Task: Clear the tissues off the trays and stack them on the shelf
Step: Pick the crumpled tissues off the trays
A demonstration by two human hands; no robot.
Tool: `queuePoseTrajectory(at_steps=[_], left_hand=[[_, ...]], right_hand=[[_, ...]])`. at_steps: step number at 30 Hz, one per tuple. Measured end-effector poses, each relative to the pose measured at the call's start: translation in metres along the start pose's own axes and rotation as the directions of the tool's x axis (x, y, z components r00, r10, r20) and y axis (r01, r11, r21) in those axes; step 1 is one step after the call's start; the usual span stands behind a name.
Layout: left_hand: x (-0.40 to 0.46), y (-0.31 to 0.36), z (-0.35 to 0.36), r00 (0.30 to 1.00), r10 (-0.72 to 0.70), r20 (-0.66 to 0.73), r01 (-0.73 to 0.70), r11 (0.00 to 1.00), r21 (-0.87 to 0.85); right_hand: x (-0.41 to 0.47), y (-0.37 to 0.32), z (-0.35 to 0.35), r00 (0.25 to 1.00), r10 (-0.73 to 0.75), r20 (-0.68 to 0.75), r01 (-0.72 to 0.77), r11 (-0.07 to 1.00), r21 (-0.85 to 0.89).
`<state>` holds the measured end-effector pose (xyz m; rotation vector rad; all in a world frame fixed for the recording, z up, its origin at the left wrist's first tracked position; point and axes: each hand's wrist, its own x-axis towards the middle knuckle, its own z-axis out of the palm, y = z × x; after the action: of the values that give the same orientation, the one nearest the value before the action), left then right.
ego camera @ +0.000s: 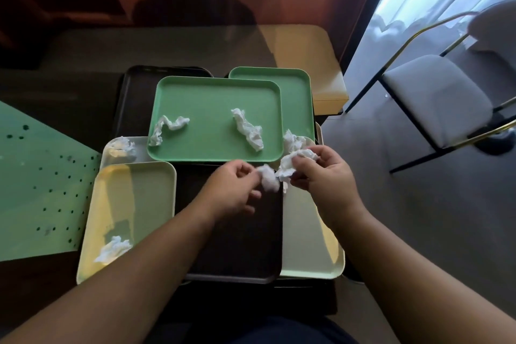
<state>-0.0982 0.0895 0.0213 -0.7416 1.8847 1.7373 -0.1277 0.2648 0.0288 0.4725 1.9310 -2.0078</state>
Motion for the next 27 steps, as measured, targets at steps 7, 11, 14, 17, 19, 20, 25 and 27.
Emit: queuePoseTrajectory(at_steps=[7, 11, 14, 17, 19, 20, 25, 27], left_hand=[[0.018, 0.038, 0.052, 1.000, -0.008, -0.006, 0.005, 0.943, -0.333], [0.035, 0.025, 0.050, 0.997, -0.007, -0.071, -0.009, 0.975, -0.220], [0.046, 0.020, 0.040, 0.985, -0.020, -0.169, -0.007, 0.987, -0.162], [0.053, 0.018, 0.034, 0.977, -0.014, -0.212, -0.016, 0.990, -0.137], [0.053, 0.019, 0.034, 0.977, -0.007, -0.215, -0.027, 0.987, -0.155], [0.053, 0.020, 0.035, 0.978, -0.005, -0.210, -0.031, 0.985, -0.170], [0.052, 0.021, 0.040, 0.982, -0.046, -0.186, -0.006, 0.963, -0.269], [0.051, 0.022, 0.040, 0.982, -0.056, -0.181, 0.000, 0.955, -0.296]], right_hand=[[0.024, 0.005, 0.000, 0.987, 0.030, 0.156, 0.003, 0.979, -0.203], [0.037, 0.008, -0.018, 0.980, 0.054, 0.191, 0.008, 0.951, -0.310], [0.050, 0.024, -0.028, 0.999, 0.030, 0.041, -0.007, 0.877, -0.480], [0.060, 0.042, -0.030, 0.991, 0.048, 0.125, 0.054, 0.711, -0.701], [0.061, 0.050, -0.024, 0.977, 0.098, 0.189, 0.078, 0.662, -0.746], [0.062, 0.052, -0.021, 0.973, 0.096, 0.210, 0.104, 0.630, -0.770], [0.065, 0.056, -0.014, 0.952, 0.105, 0.287, 0.210, 0.458, -0.864], [0.066, 0.054, -0.015, 0.947, 0.117, 0.298, 0.235, 0.377, -0.896]])
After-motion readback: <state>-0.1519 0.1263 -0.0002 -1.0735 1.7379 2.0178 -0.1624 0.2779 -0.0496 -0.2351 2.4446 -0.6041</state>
